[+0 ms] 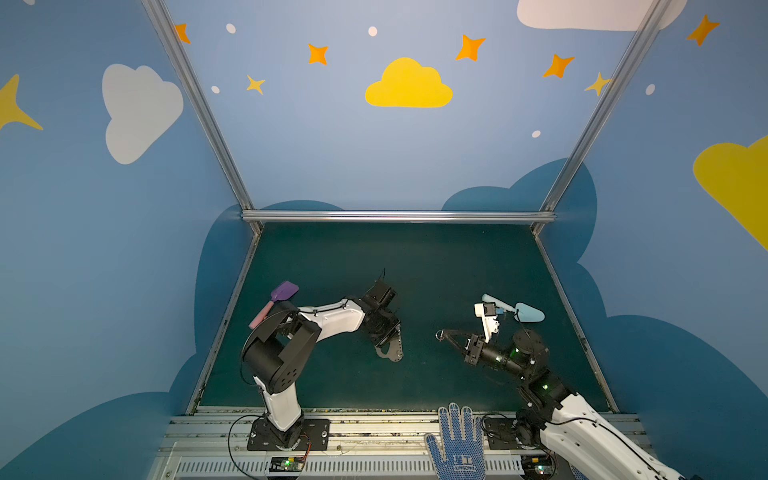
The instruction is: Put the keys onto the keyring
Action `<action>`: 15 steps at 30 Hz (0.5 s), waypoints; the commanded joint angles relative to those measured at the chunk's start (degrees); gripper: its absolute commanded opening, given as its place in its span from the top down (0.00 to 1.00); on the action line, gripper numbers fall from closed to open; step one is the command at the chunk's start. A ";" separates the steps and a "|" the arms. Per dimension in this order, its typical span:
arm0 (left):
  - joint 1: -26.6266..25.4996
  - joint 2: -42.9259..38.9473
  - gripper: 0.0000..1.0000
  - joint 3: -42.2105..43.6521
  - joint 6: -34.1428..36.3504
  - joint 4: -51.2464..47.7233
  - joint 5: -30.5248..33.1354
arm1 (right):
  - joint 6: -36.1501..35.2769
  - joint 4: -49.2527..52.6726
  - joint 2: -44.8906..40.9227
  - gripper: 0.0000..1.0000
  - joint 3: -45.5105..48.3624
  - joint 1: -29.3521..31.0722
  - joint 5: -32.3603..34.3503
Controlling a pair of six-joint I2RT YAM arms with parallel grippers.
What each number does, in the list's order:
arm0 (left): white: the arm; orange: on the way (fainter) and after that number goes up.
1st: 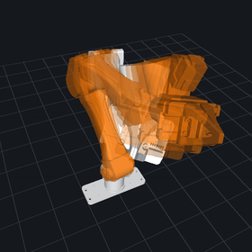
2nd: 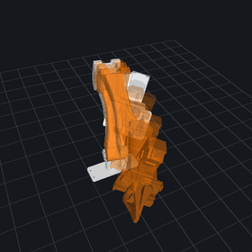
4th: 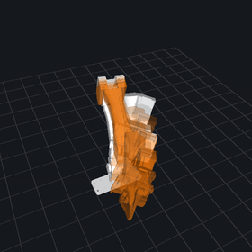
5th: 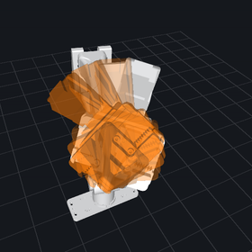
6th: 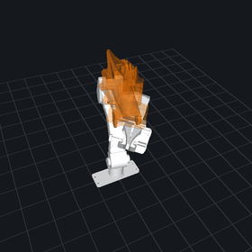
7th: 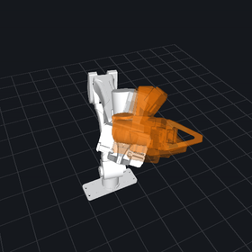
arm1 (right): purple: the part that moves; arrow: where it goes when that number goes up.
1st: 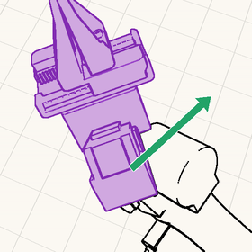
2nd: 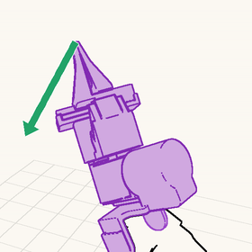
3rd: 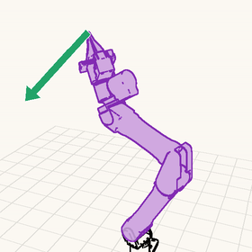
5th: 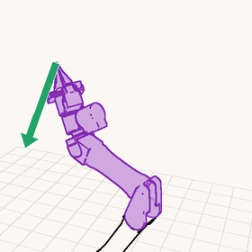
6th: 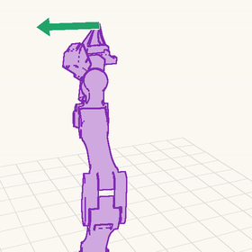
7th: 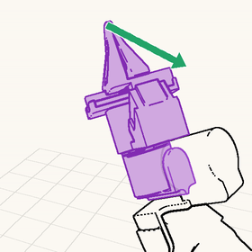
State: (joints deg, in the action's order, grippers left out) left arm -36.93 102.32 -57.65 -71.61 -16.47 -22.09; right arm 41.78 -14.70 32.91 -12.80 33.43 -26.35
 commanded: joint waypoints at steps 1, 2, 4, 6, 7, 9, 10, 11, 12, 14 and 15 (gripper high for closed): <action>1.86 1.10 0.96 -3.02 3.14 -2.24 1.00 | -0.26 0.63 0.59 1.00 -0.34 -0.03 1.01; 2.35 1.36 0.96 -3.90 3.71 -2.64 0.98 | -0.44 0.63 0.87 1.00 -0.46 -0.04 1.19; 3.12 1.87 0.96 -5.80 4.84 -3.51 1.00 | -0.61 0.62 1.78 1.00 -0.80 -0.03 1.76; 3.52 2.00 0.96 -6.92 5.17 -3.48 0.63 | -0.98 -0.17 3.17 1.00 -1.07 -0.03 2.24; 3.66 2.06 0.96 -7.35 5.09 -3.40 0.43 | -1.25 -0.84 4.24 1.00 -1.16 0.05 2.48; 3.73 2.00 0.96 -7.78 4.91 -3.04 0.04 | -1.41 -2.58 6.43 1.00 -1.09 0.06 3.05; 3.71 2.00 0.96 -7.89 4.78 -2.90 -0.07 | -1.75 -3.11 7.68 1.00 -1.25 0.06 3.14; 3.75 2.01 0.96 -7.85 4.66 -2.71 -0.22 | -2.01 -4.03 8.83 1.00 -1.26 0.06 3.15; 3.80 1.92 0.96 -7.74 4.37 -2.53 -0.32 | -2.13 -5.26 10.42 1.00 -1.33 0.06 3.08; 3.80 1.48 0.96 -7.04 3.66 -1.42 -0.41 | -2.79 -7.57 13.14 1.00 -1.46 0.10 2.97; 3.79 1.07 0.96 -6.49 3.10 -0.84 -0.27 | -2.80 -9.27 14.71 1.00 -1.31 0.14 3.25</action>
State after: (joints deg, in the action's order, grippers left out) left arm -33.15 103.74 -64.82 -67.99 -17.93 -22.20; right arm 40.53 -18.41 45.39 -12.84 33.43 -23.99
